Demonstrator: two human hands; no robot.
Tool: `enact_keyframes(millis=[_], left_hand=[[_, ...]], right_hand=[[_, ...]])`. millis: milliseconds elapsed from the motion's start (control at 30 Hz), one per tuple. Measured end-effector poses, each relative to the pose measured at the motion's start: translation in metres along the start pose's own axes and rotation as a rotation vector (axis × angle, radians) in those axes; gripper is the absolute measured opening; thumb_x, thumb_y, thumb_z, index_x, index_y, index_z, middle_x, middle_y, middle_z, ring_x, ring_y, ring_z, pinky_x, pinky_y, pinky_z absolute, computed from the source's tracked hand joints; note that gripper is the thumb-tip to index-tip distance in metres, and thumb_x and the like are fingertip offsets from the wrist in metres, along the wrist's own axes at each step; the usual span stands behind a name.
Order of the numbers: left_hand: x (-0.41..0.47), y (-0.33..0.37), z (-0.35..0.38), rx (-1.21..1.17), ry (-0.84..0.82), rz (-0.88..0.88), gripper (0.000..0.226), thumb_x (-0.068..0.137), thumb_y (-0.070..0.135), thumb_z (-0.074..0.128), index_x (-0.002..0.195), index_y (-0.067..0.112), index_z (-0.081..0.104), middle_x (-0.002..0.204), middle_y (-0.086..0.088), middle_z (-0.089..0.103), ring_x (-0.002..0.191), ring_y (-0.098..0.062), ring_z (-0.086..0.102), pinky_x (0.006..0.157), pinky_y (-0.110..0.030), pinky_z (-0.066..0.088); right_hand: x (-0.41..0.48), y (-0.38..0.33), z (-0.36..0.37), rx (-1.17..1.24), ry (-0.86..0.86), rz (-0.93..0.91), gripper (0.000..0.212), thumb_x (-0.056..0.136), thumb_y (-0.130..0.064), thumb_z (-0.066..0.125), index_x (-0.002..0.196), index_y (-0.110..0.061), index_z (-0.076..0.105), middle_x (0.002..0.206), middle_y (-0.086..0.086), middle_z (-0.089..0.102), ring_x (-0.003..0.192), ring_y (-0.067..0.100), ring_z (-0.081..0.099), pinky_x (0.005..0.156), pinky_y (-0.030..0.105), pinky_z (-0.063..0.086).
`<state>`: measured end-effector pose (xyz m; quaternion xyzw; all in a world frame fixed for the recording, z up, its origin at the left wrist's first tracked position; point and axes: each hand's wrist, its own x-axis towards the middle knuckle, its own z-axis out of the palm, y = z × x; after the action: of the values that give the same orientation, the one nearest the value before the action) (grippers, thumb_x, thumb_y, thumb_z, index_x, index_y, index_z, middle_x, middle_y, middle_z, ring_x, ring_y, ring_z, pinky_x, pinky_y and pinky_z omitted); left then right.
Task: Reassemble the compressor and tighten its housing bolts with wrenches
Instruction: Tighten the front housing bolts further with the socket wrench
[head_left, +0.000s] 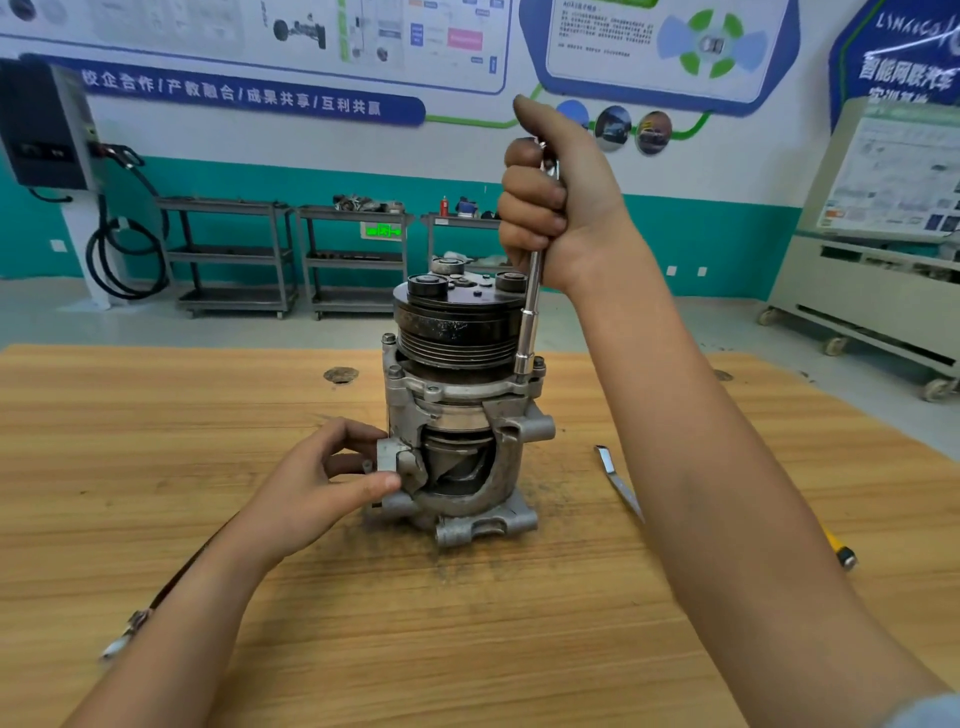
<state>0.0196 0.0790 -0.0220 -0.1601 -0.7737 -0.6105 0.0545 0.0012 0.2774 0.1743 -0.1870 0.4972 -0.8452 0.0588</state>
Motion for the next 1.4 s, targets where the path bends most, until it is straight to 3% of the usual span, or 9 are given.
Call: enact_keyframes(millis=[300, 567, 767, 933, 1067, 1133, 1200, 1267, 1400], left_hand=[[0.000, -0.002, -0.002, 0.001, 0.018, -0.006, 0.031, 0.077, 0.006, 0.071, 0.101, 0.020, 0.059, 0.105, -0.002, 0.066, 0.095, -0.009, 0.065, 0.080, -0.025, 0.050], [-0.002, 0.000, 0.004, -0.096, 0.015, -0.029, 0.030, 0.081, 0.002, 0.066, 0.101, 0.023, 0.059, 0.099, 0.004, 0.068, 0.082, 0.004, 0.065, 0.064, -0.011, 0.049], [-0.004, -0.002, 0.002, -0.088, 0.010, -0.035, 0.030, 0.080, 0.006, 0.067, 0.101, 0.027, 0.060, 0.092, 0.010, 0.071, 0.084, 0.004, 0.066, 0.068, -0.015, 0.047], [-0.002, -0.002, 0.000, -0.071, -0.002, -0.036, 0.030, 0.080, 0.009, 0.068, 0.102, 0.027, 0.061, 0.091, 0.013, 0.072, 0.086, 0.002, 0.066, 0.071, -0.019, 0.046], [-0.002, -0.002, 0.000, -0.061, 0.004, -0.032, 0.031, 0.079, 0.009, 0.069, 0.102, 0.028, 0.060, 0.093, 0.010, 0.071, 0.086, 0.003, 0.065, 0.072, -0.020, 0.046], [-0.002, -0.002, 0.000, -0.053, 0.007, -0.028, 0.031, 0.080, 0.009, 0.068, 0.102, 0.029, 0.060, 0.096, 0.010, 0.070, 0.085, 0.005, 0.065, 0.071, -0.019, 0.046], [-0.003, -0.001, 0.001, -0.049, 0.005, -0.028, 0.031, 0.081, 0.008, 0.067, 0.103, 0.029, 0.059, 0.098, 0.010, 0.068, 0.084, 0.006, 0.065, 0.070, -0.016, 0.046], [-0.004, -0.001, 0.002, -0.050, 0.007, -0.033, 0.031, 0.082, 0.007, 0.066, 0.103, 0.028, 0.059, 0.098, 0.011, 0.068, 0.085, 0.006, 0.065, 0.071, -0.015, 0.047], [-0.006, -0.001, 0.002, -0.056, 0.025, -0.065, 0.031, 0.083, 0.008, 0.066, 0.105, 0.028, 0.059, 0.104, 0.009, 0.067, 0.096, -0.003, 0.063, 0.079, -0.025, 0.047]], right_hand=[[-0.007, 0.006, 0.017, -0.098, 0.293, -0.180, 0.042, 0.098, -0.027, 0.043, 0.058, -0.019, 0.030, 0.033, -0.007, 0.020, 0.025, 0.008, 0.013, 0.032, 0.012, 0.012], [-0.016, 0.001, 0.020, -0.317, 0.410, -0.141, 0.037, 0.098, -0.038, 0.041, 0.070, -0.015, 0.038, 0.036, -0.006, 0.027, 0.030, 0.009, 0.020, 0.037, 0.015, 0.021], [-0.017, -0.007, 0.020, -0.246, 0.324, -0.046, 0.037, 0.099, -0.031, 0.041, 0.066, -0.017, 0.034, 0.035, -0.007, 0.022, 0.027, 0.008, 0.015, 0.032, 0.013, 0.015], [-0.012, -0.008, 0.032, -0.412, 0.267, -0.035, 0.036, 0.098, -0.021, 0.045, 0.064, -0.018, 0.033, 0.033, -0.007, 0.023, 0.026, 0.007, 0.017, 0.032, 0.013, 0.015], [-0.020, -0.048, 0.047, -0.254, 0.087, -0.259, 0.039, 0.100, -0.012, 0.034, 0.062, -0.013, 0.034, 0.033, -0.008, 0.029, 0.025, 0.005, 0.023, 0.029, 0.014, 0.021], [-0.032, -0.071, 0.042, -0.186, 0.034, -0.430, 0.044, 0.102, -0.004, 0.022, 0.061, -0.009, 0.036, 0.034, -0.004, 0.037, 0.026, 0.006, 0.033, 0.033, 0.016, 0.031], [-0.044, -0.081, 0.024, -0.386, 0.113, -0.497, 0.041, 0.102, -0.005, 0.023, 0.065, -0.007, 0.041, 0.037, -0.004, 0.046, 0.033, 0.007, 0.045, 0.043, 0.017, 0.042], [-0.053, -0.076, -0.005, -0.708, 0.327, -0.466, 0.031, 0.097, -0.011, 0.032, 0.068, -0.010, 0.042, 0.038, -0.004, 0.049, 0.038, 0.012, 0.052, 0.047, 0.021, 0.046], [-0.070, -0.021, -0.090, -1.148, 0.577, -0.357, 0.025, 0.093, -0.009, 0.038, 0.069, -0.009, 0.045, 0.038, 0.004, 0.054, 0.034, 0.012, 0.051, 0.043, 0.023, 0.041]])
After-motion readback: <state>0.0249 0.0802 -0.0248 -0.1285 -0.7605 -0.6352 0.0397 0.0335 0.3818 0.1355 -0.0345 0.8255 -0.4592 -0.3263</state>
